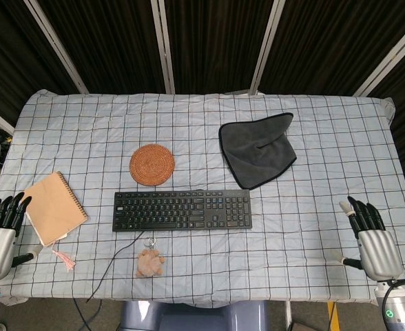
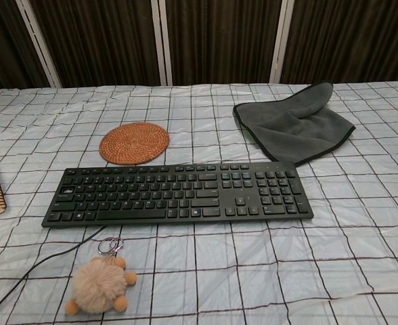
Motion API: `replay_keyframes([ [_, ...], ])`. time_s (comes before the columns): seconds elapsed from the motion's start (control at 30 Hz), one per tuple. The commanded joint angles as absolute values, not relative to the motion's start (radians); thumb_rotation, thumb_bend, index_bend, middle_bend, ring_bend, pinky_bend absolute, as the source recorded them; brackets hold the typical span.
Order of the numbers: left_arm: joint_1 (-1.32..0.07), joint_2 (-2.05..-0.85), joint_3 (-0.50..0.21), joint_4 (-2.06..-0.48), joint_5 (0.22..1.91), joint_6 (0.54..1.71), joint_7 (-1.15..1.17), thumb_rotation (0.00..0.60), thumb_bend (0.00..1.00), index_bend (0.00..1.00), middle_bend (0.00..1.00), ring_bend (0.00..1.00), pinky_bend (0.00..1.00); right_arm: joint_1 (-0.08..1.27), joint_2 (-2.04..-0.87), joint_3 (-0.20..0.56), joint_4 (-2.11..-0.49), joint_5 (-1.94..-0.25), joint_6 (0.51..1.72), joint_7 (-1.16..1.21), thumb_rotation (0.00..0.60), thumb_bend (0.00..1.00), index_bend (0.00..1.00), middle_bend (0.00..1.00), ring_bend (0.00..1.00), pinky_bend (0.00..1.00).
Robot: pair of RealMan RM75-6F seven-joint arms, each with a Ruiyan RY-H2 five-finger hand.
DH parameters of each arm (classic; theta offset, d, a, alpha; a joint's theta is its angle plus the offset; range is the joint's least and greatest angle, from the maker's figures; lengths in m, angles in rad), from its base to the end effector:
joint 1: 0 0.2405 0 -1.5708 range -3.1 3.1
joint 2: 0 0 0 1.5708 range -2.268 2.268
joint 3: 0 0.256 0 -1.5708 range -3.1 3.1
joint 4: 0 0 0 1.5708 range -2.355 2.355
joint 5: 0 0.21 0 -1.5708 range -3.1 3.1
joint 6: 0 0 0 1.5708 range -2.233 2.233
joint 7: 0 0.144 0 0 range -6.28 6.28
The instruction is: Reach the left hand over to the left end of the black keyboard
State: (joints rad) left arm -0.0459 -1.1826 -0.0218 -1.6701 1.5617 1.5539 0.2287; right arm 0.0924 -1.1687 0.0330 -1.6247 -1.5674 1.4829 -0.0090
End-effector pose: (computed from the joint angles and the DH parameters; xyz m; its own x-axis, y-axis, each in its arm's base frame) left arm -0.2904 0.1620 0.1371 0.4940 -0.0258 0.8691 0.8685 -0.0320 -0.4946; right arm -0.2949 -0.1787 0.1360 0.3526 -0.0225 0.9355 -0.9330 -0.0853 0.3496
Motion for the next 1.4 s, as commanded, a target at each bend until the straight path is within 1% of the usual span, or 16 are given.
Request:
replay_keyframes([
  [0.03,-0.046,-1.181,-0.021,-1.672,1.564,1.555,0.230,0.600,0.00,0.00,0.00,0.00,0.00,0.091,-1.169,0.032,-1.627,-1.569,1.485,-0.012,0.600,0.04,0.05,0.00,0.00,0.00],
  [0.5,-0.054,-1.182,-0.016,-1.684,1.563,1.535,0.255,0.600,0.01,0.00,0.00,0.00,0.00,0.091,-1.166,0.034,-1.635,-1.557,1.479,-0.008,0.600,0.04,0.05,0.00,0.00,0.00],
  [0.57,-0.057,-1.182,-0.018,-1.689,1.562,1.532,0.260,0.600,0.12,0.00,0.00,0.00,0.01,0.091,-1.166,0.034,-1.636,-1.557,1.478,-0.007,0.600,0.04,0.05,0.00,0.00,0.00],
  [0.6,-0.059,-1.180,-0.020,-1.694,1.559,1.529,0.264,0.600,0.17,0.00,0.03,0.02,0.03,0.091,-1.166,0.034,-1.636,-1.557,1.477,-0.007,0.600,0.04,0.05,0.00,0.00,0.00],
  [0.63,-0.061,-1.179,-0.023,-1.699,1.557,1.528,0.268,0.600,0.27,0.00,0.12,0.09,0.10,0.091,-1.166,0.034,-1.636,-1.556,1.477,-0.007,0.600,0.04,0.05,0.00,0.00,0.00],
  [0.67,-0.064,-1.177,-0.028,-1.705,1.555,1.528,0.273,0.600,0.35,0.00,0.26,0.21,0.20,0.091,-1.166,0.035,-1.637,-1.555,1.476,-0.006,0.600,0.04,0.05,0.00,0.00,0.00],
  [0.73,-0.070,-1.173,-0.037,-1.722,1.551,1.526,0.283,0.600,0.46,0.00,0.52,0.43,0.34,0.091,-1.166,0.035,-1.638,-1.554,1.476,-0.005,0.600,0.04,0.05,0.00,0.00,0.00],
  [0.77,-0.076,-1.169,-0.041,-1.735,1.545,1.518,0.294,0.600,0.50,0.00,0.61,0.51,0.38,0.091,-1.166,0.035,-1.639,-1.553,1.475,-0.004,0.600,0.04,0.05,0.00,0.00,0.00],
  [0.8,-0.081,-1.165,-0.043,-1.745,1.539,1.508,0.306,0.600,0.53,0.00,0.68,0.57,0.41,0.091,-1.165,0.035,-1.640,-1.552,1.475,-0.003,0.600,0.04,0.05,0.00,0.00,0.00],
  [0.87,-0.096,-1.154,-0.047,-1.776,1.525,1.478,0.341,0.600,0.56,0.00,0.76,0.65,0.45,0.091,-1.165,0.036,-1.641,-1.552,1.474,-0.002,0.600,0.04,0.05,0.00,0.00,0.00],
  [0.93,-0.117,-1.146,-0.049,-1.813,1.509,1.438,0.372,0.600,0.58,0.00,0.81,0.69,0.48,0.091,-1.164,0.036,-1.643,-1.551,1.474,-0.002,0.600,0.04,0.05,0.00,0.00,0.00],
  [1.0,-0.136,-1.138,-0.049,-1.852,1.487,1.395,0.402,0.600,0.59,0.00,0.83,0.71,0.49,0.091,-1.164,0.036,-1.643,-1.550,1.474,-0.002,0.600,0.04,0.05,0.00,0.00,0.00],
  [1.1,-0.185,-1.110,-0.051,-1.951,1.394,1.282,0.484,0.600,0.60,0.00,0.84,0.73,0.50,0.091,-1.164,0.038,-1.645,-1.546,1.471,0.001,0.600,0.04,0.05,0.00,0.00,0.00],
  [1.2,-0.252,-1.071,-0.063,-2.048,1.231,1.161,0.598,0.600,0.60,0.00,0.85,0.74,0.51,0.092,-1.161,0.039,-1.647,-1.541,1.468,0.007,0.600,0.04,0.05,0.00,0.00,0.00],
  [1.33,-0.376,-1.052,-0.073,-2.111,0.997,1.032,0.774,0.600,0.61,0.00,0.85,0.74,0.51,0.092,-1.159,0.040,-1.648,-1.538,1.466,0.014,0.600,0.04,0.06,0.00,0.00,0.00],
  [1.4,-0.433,-1.050,-0.078,-2.125,0.891,1.001,0.831,0.600,0.61,0.00,0.85,0.74,0.51,0.092,-1.159,0.040,-1.649,-1.538,1.465,0.016,0.600,0.04,0.06,0.00,0.00,0.00],
])
